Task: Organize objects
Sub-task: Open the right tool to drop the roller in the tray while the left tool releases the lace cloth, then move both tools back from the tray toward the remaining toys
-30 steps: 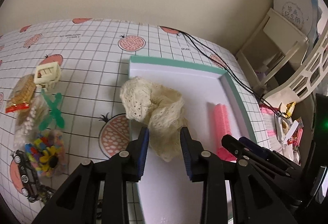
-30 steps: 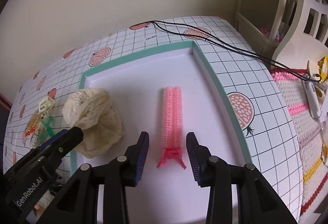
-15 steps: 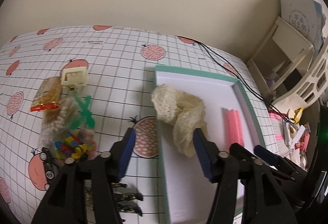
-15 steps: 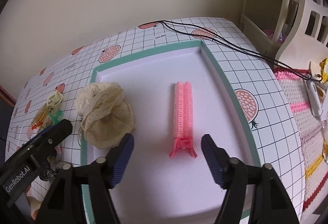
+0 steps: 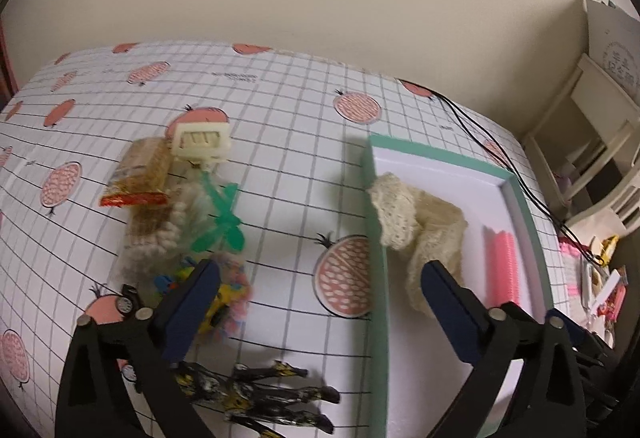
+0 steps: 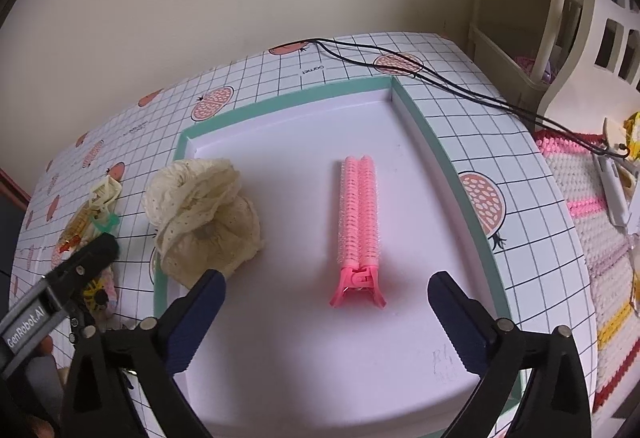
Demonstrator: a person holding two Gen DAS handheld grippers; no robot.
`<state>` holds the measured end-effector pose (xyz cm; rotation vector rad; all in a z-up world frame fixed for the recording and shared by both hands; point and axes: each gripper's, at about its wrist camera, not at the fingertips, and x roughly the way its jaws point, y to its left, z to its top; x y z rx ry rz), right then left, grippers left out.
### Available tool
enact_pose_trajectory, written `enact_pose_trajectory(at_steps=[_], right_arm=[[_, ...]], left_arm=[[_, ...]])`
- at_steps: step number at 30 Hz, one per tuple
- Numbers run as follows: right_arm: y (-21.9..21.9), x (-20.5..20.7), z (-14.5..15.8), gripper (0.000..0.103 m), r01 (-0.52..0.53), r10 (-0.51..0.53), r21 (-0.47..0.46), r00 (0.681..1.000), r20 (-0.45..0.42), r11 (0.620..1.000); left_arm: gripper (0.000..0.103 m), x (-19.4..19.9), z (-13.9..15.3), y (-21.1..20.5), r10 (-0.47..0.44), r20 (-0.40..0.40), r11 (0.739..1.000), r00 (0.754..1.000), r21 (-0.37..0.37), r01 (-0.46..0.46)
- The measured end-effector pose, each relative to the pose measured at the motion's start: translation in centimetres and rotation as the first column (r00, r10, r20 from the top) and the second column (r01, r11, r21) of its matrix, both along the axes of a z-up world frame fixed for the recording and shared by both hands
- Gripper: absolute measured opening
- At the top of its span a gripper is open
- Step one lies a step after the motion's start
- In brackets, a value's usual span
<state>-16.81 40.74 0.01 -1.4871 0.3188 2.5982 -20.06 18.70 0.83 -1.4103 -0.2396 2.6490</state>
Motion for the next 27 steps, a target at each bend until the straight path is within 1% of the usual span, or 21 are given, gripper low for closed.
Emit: enact_pose_trajectory(at_steps=[3,7,13,15,17,20,27], right_arm=[[0.0,0.0,0.0,0.103,-0.001,0.001,0.016,1.000,-0.002,1.000],[0.2,0.1,0.2,0.103,0.011,-0.011,0.014,1.000,-0.012,1.000],[0.1,0.0,0.8,0.103,0.019,-0.019,0.013,0.999,-0.030,1.000],[-0.2,0.0,1.0,0.103,0.015,-0.014,0.027,0.999,-0.033,1.000],[-0.5,-0.1,1.2,0.103,0.009,-0.007,0.048,0.999,-0.038,0.999],[-1.0,-0.1,1.5,0.103,-0.015,0.017,0.040,0.999,-0.046,0.999],[-3.2,-0.3,1.4,0.103,-0.073,0.074,0.087,0.997,-0.015,0.994]], left_arm=[[0.103,0.1,0.2,-0.4,0.011,-0.021,1.000,1.000,-0.011,-0.011],[0.103,0.1,0.5,-0.7,0.012,-0.038,1.000,0.999,-0.017,-0.012],[0.103,-0.1,0.8,-1.1,0.012,-0.045,1.000,0.999,-0.007,-0.012],[0.103,0.0,0.9,-1.2,0.011,-0.048,1.000,0.999,-0.005,-0.011],[0.103,0.0,1.1,-1.4,0.011,-0.052,1.000,0.999,-0.004,-0.011],[0.103,0.0,1.4,-1.8,0.013,-0.054,1.000,0.998,0.002,-0.013],[0.103,0.0,2.1,-3.4,0.029,-0.064,1.000,0.998,0.001,-0.029]])
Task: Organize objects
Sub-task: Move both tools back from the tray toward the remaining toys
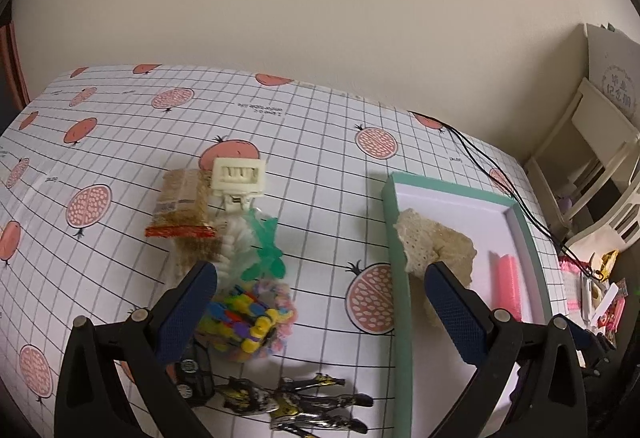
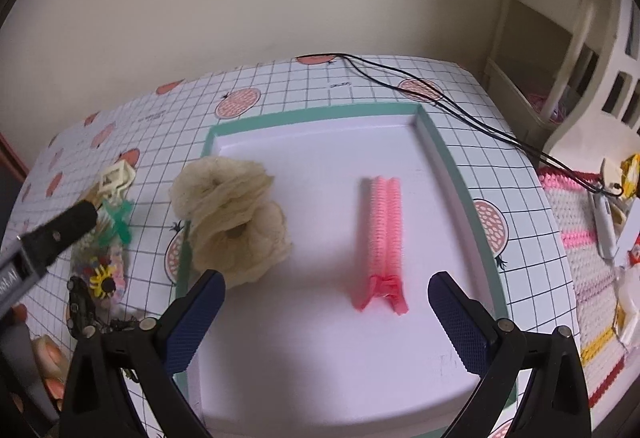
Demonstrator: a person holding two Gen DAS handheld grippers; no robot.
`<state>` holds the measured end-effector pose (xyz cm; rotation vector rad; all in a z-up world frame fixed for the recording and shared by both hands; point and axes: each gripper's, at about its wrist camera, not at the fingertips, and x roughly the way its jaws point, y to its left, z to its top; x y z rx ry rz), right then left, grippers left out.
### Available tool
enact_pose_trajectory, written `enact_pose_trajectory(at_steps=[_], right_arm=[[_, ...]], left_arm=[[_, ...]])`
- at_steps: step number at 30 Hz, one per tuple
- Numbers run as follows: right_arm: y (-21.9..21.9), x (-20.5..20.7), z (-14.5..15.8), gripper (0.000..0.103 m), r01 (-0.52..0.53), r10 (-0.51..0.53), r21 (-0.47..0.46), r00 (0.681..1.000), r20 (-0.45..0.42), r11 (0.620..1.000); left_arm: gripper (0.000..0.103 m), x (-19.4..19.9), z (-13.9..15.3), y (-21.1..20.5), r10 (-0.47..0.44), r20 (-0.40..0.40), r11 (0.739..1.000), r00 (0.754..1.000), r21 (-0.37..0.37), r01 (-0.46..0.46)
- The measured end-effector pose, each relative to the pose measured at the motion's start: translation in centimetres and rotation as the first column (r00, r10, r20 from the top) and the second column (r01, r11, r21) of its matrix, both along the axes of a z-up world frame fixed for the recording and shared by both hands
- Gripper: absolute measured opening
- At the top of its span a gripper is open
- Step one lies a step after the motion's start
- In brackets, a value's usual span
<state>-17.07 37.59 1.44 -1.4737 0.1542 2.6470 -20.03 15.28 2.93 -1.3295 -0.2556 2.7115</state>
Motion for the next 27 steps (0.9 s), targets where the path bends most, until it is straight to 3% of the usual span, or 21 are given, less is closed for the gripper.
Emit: enact_pose_trajectory(at_steps=[7,15,27], right_arm=[[-1.5,-0.1,0.3,0.103,0.003,-0.002,-0.052,1.000,0.011,0.999],[-4.8,-0.2,1.3,0.100,-0.068,0.069,-0.068,0.998,0.010,0.995],[-12.1,-0.3,1.1,0.098,-0.219,0.222,-0.050,0.974,0.055,0.974]], left_arm=[[0.103,0.2,1.0,-2.9,0.027,0.001,1.000,1.000,0.003,-0.027],[0.103,0.9,1.8,-7.0,0.072,0.005,0.997,0.997,0.002,-0.072],[0.103,1.6,0.4,-11.0,0.117,0.136,0.992,0.984,0.034,-0.122]])
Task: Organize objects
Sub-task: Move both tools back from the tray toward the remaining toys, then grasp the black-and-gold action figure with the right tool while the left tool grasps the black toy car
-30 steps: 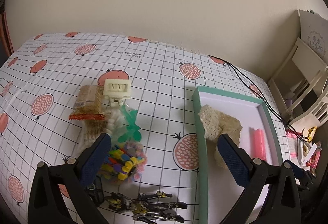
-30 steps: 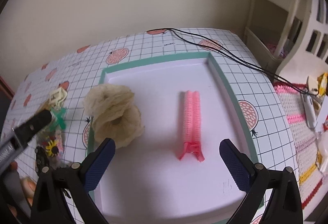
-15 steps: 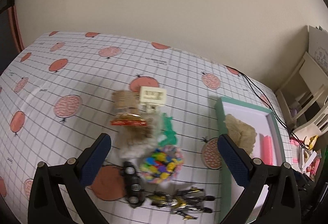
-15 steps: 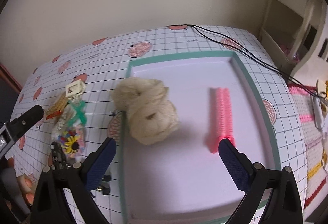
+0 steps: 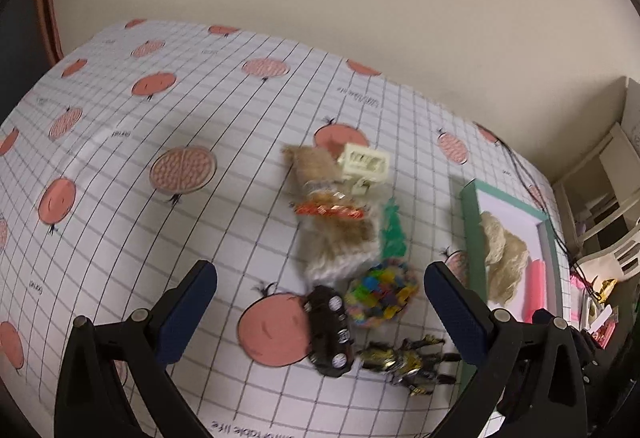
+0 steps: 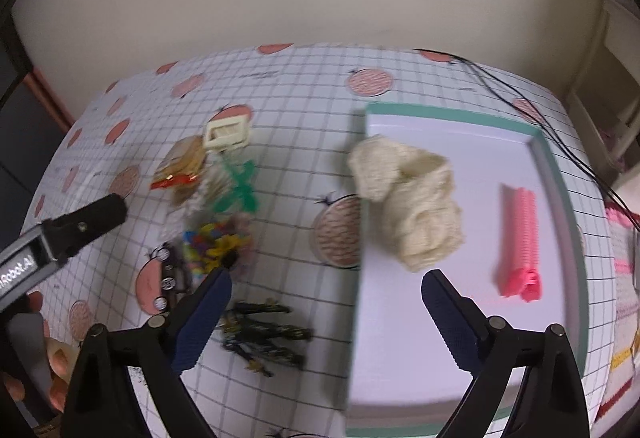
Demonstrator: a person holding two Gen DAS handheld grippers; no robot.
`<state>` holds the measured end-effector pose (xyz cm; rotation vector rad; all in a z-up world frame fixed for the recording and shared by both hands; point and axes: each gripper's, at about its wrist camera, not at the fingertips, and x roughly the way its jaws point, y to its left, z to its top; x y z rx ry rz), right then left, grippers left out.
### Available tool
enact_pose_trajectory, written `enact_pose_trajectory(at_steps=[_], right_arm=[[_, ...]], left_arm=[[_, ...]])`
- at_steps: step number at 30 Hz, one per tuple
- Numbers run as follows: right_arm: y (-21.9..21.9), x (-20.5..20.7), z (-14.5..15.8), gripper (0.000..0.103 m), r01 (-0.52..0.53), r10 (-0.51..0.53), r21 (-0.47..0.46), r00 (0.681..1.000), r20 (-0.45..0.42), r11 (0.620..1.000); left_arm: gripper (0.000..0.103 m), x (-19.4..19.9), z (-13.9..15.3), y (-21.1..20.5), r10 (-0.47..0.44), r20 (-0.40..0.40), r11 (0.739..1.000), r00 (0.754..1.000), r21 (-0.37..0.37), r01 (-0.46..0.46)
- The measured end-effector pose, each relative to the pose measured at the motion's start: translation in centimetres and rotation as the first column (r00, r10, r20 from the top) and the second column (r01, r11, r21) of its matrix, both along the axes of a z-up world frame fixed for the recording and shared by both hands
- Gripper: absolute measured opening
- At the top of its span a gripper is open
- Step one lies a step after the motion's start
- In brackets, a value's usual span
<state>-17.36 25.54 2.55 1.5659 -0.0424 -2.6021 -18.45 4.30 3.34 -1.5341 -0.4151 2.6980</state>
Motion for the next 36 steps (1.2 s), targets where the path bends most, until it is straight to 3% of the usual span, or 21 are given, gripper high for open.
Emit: enact_pose_trajectory(at_steps=[15,29,36], right_arm=[[-4.5,0.7,-2.8,0.098,-0.145,0.136,0.060,0.982,0.133,0.988],[-5.5,0.8,-5.8,0.095,-0.192,0.155,0.128,0.956,0.250,0.973],[-5.9,0.9,-6.3,0.091,-0.204,0.164,0.131,0.950,0.266,0.970]], left_arm=[[0.103,-0.2,-3.4,-0.5,0.037,0.159,0.998,0.987,0.038,-0.044],[0.102,-0.4,-5.9,1.1,-0.001,0.239,1.000,0.971,0.009,-0.002],[0.092,-0.4,-6.5,1.4,-0.005,0.255,1.000,0.967,0.006,0.004]])
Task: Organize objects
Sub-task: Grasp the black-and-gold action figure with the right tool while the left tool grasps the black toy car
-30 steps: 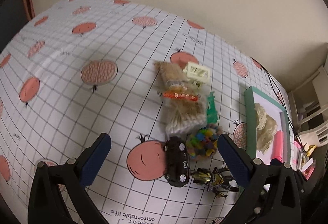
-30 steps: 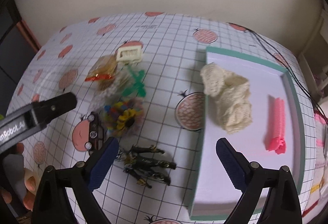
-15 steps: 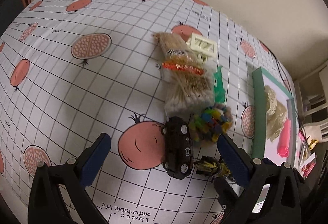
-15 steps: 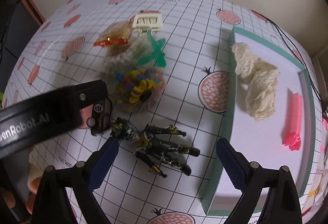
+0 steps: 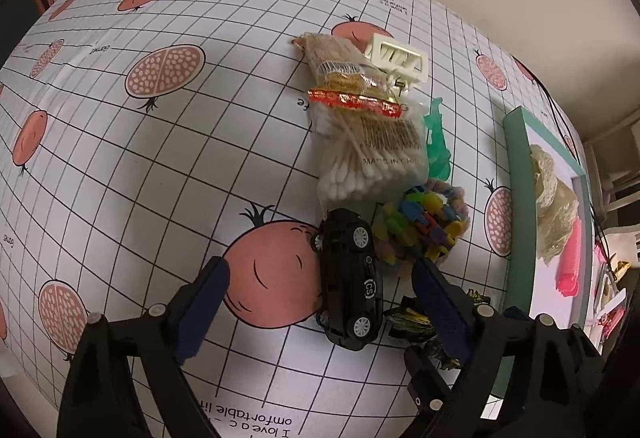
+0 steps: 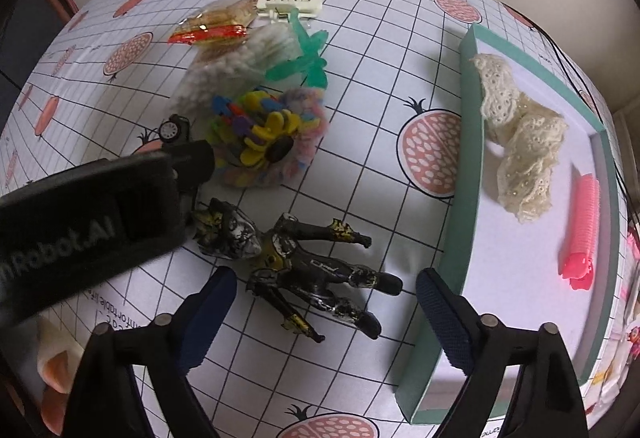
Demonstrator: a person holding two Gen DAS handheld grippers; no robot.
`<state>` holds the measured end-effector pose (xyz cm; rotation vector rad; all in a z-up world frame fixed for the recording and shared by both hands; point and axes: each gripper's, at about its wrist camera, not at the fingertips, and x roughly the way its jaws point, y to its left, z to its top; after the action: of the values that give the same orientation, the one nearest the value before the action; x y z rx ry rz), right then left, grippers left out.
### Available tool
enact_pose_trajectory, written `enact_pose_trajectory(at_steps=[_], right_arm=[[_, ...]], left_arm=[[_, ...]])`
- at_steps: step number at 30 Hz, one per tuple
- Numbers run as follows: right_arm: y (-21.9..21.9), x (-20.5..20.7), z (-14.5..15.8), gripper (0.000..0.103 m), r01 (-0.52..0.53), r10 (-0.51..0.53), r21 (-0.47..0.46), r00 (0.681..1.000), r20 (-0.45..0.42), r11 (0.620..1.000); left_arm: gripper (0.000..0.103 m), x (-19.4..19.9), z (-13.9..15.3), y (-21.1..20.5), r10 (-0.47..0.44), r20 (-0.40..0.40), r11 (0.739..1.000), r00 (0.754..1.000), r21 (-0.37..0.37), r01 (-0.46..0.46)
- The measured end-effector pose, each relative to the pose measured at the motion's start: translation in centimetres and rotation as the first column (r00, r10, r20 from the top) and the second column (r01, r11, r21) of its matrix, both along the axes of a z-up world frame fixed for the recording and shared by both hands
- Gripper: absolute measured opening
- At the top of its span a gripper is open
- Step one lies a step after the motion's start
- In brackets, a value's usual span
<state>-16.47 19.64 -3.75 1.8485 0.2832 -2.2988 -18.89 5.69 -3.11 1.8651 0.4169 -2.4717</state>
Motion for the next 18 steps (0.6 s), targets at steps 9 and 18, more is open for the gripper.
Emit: enact_pose_trajectory(at_steps=[9,18], right_arm=[[-0.18,0.09,-0.57,0.081,-0.013,0.013,0.011,1.000,0.022,1.000],[0.57,0.11,-0.37,0.078,0.002,-0.001,-0.017,1.000,0.031,1.000]], left_arm=[[0.078,-0.41,-0.50,0.26,-0.012,0.019,1.000,1.000,0.006,0.012],[0.065,-0.59,-0.53,0.10,-0.008,0.019,1.000,1.000,0.002,0.008]])
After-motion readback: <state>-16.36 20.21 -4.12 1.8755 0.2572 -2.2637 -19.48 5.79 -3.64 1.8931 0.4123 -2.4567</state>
